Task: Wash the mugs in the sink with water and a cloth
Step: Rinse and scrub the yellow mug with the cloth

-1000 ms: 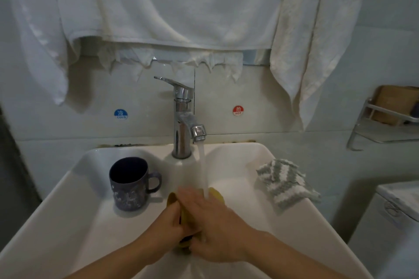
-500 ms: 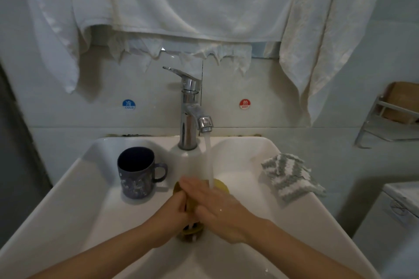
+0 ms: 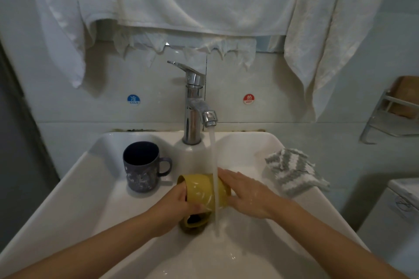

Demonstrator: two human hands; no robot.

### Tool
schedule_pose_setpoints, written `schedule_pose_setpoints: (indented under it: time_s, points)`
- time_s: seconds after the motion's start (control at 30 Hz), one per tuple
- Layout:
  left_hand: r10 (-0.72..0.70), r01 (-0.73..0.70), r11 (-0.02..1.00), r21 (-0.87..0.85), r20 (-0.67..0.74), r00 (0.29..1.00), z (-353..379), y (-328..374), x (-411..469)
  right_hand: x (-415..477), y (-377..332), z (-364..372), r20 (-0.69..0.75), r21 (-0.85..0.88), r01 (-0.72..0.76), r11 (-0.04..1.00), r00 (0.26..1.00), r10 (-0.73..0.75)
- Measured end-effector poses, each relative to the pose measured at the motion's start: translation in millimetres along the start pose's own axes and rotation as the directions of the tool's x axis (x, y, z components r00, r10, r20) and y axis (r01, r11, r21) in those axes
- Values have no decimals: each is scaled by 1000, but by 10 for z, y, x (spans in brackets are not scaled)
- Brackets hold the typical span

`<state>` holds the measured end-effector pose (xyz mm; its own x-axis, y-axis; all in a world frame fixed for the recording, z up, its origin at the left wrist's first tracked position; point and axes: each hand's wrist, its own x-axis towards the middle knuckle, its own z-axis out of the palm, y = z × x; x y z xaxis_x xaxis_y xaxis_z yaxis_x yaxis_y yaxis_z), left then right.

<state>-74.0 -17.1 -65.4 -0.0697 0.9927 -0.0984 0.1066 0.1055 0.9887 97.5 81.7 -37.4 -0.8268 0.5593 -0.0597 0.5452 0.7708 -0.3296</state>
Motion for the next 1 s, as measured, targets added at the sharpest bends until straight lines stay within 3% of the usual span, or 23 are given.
schedule_pose_setpoints:
  time_s: [0.2, 0.33, 0.4, 0.5, 0.67, 0.83, 0.93, 1.0]
  points:
    - [4, 1, 996, -84, 60, 998, 11, 4, -30, -7, 41, 61, 8, -91, 40, 995, 999, -40]
    - [37, -50, 966, 252, 58, 998, 108, 5, -70, -10, 121, 23, 46, -5, -7, 1000, 999, 7]
    - [70, -83, 943, 321, 52, 996, 132, -41, -74, -23, 110, 5, 70, -37, -4, 999, 998, 6]
    - [96, -105, 951, 292, 46, 994, 211, -44, -62, -27, 36, -1, 79, -124, 52, 991, 996, -42]
    - [133, -146, 976, 164, 91, 987, 370, -25, -49, -155, -78, 53, 56, -114, 104, 988, 994, -99]
    - [145, -152, 978, 146, 53, 988, 428, -39, -43, -345, -342, 53, 38, -99, 274, 957, 962, -271]
    - [115, -119, 988, 94, 50, 992, 391, -33, -84, -307, -275, 83, 41, -70, 216, 974, 976, -214]
    - [92, -97, 992, 76, 71, 993, 373, 7, -129, -286, -130, 76, 33, -140, 149, 979, 989, -145]
